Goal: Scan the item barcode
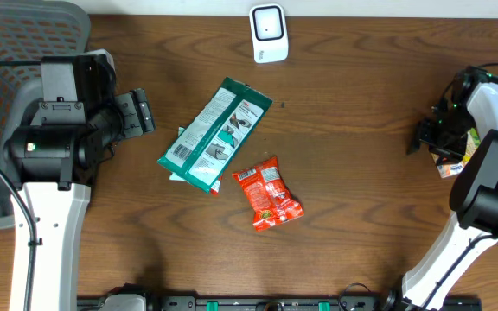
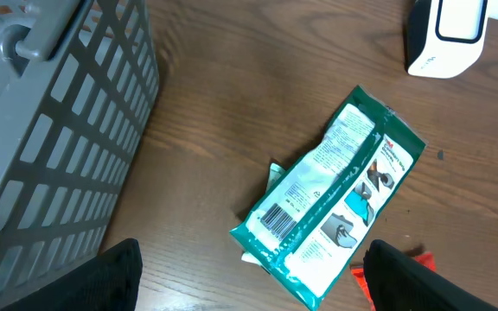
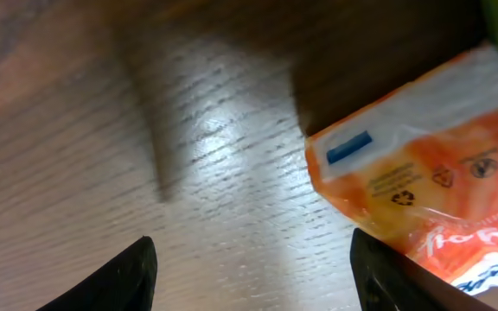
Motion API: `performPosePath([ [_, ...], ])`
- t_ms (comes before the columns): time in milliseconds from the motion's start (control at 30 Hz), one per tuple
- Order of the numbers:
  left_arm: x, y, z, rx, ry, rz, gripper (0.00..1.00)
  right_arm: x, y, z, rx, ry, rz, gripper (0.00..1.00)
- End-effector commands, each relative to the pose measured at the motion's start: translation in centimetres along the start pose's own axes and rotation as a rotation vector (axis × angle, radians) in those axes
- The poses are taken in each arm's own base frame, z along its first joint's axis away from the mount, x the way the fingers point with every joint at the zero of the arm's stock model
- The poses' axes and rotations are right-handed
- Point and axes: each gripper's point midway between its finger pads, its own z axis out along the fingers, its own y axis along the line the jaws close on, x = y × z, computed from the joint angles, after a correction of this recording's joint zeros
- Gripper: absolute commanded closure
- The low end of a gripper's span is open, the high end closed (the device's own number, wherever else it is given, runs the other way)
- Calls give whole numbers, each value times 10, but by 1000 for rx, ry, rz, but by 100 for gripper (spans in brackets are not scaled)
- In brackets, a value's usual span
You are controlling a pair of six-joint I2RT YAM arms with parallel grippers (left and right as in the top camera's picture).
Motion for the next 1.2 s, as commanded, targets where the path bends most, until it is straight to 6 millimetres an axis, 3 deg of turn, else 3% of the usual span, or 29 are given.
performPosePath([
  [0,-5,0,-4,-5,-15,-9,17,2,39,-14,-220,-11,-91,32],
  [233,-5,0,-4,-5,-15,-9,17,39,143,-57,-764,18,-390,31],
  [533,-5,0,-4,-5,-15,-9,17,101,208,-52,-750,170,-610,30],
  [800,-5,0,-4,-5,-15,-9,17,148,254,-34,-714,240,-780,28],
  [1167,-5,0,-4,-5,-15,-9,17,192,291,31,-680,242,-875,27],
])
